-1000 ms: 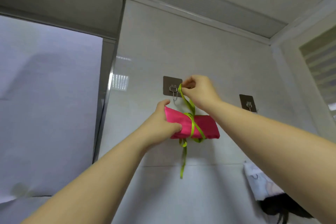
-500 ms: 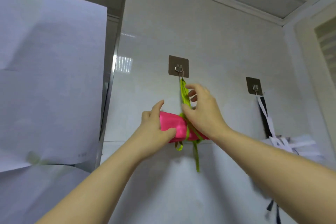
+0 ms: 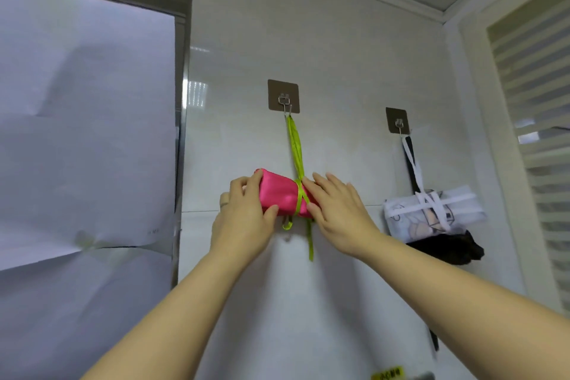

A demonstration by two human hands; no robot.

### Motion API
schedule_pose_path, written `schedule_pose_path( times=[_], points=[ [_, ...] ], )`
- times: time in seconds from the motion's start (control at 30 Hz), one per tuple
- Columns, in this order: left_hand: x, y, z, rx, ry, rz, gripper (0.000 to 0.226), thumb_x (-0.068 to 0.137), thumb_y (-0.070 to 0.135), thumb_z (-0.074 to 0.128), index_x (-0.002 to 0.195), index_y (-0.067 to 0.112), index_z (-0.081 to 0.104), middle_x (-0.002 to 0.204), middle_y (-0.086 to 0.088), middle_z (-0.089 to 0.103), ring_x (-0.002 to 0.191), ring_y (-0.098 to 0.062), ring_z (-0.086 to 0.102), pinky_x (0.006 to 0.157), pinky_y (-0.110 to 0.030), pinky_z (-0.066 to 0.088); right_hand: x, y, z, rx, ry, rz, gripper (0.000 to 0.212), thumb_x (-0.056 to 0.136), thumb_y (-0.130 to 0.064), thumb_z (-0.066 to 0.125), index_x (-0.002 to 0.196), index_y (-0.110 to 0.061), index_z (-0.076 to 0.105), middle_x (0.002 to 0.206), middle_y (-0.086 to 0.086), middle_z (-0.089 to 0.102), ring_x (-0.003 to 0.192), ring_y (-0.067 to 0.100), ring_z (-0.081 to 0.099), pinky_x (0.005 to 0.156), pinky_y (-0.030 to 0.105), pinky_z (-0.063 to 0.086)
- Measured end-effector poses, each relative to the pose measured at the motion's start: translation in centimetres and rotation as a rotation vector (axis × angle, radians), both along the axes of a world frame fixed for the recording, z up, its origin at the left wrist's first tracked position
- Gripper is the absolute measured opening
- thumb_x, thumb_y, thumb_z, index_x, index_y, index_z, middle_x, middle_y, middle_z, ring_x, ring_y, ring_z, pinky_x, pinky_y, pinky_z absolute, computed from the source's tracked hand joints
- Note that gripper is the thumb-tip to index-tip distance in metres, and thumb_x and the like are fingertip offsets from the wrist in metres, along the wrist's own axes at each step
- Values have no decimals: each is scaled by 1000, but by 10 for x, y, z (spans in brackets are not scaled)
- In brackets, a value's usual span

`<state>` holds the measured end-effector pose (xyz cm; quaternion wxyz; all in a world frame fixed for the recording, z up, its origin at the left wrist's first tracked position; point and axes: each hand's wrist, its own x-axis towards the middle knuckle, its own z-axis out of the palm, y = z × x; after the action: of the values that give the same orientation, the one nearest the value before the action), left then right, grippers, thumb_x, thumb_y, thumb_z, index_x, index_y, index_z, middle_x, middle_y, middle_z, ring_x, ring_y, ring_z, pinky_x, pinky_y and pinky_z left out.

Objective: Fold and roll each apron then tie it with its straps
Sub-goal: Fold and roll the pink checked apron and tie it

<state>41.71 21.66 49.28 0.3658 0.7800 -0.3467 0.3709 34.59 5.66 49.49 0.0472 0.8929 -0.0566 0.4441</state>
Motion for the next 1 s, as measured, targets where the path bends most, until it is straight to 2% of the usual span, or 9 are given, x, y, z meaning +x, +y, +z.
schedule_pose_path(
  times=[0.13, 0.27, 0.33, 0.4, 0.47, 0.57, 0.7, 0.87, 1.0],
  points=[
    [-18, 6, -11, -21, -39, -35, 65, 92, 34, 56, 148, 28, 23, 147, -1, 19, 131, -29, 30, 101, -43, 38, -22, 10, -5, 21, -40, 35, 51, 103, -33, 33, 151, -26, 19, 159, -4, 13, 147, 16, 3, 117, 40, 1],
    [-46, 2, -39, -80, -176, -146, 54, 89, 27, 60, 139, 26, 40, 141, 1, 31, 128, -25, 35, 101, -40, 36, -57, 13, -37, 56, -62, 80, 50, 99, -32, 44, 147, -30, 30, 157, -7, 23, 146, 12, 10, 118, 35, 0],
    [-63, -7, -63, -95, -218, -212, 48, 88, 25, 59, 134, 26, 46, 135, 2, 39, 123, -23, 40, 99, -40, 37, -83, 11, -61, 69, -33, 91, 45, 98, -31, 49, 142, -27, 41, 152, -6, 33, 143, 12, 20, 116, 30, 8],
    [-82, -21, -89, -72, -206, -299, 42, 89, 24, 58, 131, 26, 50, 129, 5, 45, 117, -19, 45, 96, -39, 38, -114, 5, -88, 133, 41, 111, 36, 96, -30, 52, 131, -24, 56, 139, -6, 52, 132, 11, 39, 111, 26, 23],
    [-108, -39, -119, -10, -119, -405, 35, 90, 23, 56, 125, 29, 54, 120, 12, 51, 109, -11, 52, 89, -35, 42, -149, -1, -120, 258, 125, 111, 27, 95, -28, 54, 119, -23, 65, 119, -9, 66, 110, 5, 56, 97, 23, 41],
    [-157, -74, -170, 111, 23, -579, 25, 91, 26, 53, 115, 32, 60, 104, 20, 59, 92, -2, 58, 76, -29, 45, -212, -19, -175, 436, 224, 9, 20, 92, -26, 57, 106, -23, 71, 96, -7, 72, 88, 7, 64, 82, 27, 50],
    [-240, -124, -247, 314, 191, -806, 20, 93, 23, 54, 109, 25, 66, 94, 17, 62, 84, -7, 61, 78, -26, 47, -319, -34, -251, 670, 315, -180, 16, 90, -20, 62, 102, -18, 73, 94, -3, 74, 86, 10, 66, 81, 26, 48],
    [-359, -167, -348, 590, 350, -1080, 23, 90, 22, 52, 106, 23, 67, 95, 8, 67, 81, -10, 60, 80, -31, 50, -465, -42, -336, 962, 395, -428, 12, 89, -18, 62, 96, -24, 71, 85, -2, 72, 82, 14, 66, 83, 35, 51],
    [-429, -173, -416, 858, 413, -1084, 23, 92, 26, 50, 109, 32, 64, 97, 15, 62, 91, -9, 59, 80, -29, 48, -559, -35, -390, 1147, 471, -599, 17, 90, -17, 62, 104, -19, 71, 96, -4, 70, 90, 13, 65, 87, 30, 51]
  ],
)
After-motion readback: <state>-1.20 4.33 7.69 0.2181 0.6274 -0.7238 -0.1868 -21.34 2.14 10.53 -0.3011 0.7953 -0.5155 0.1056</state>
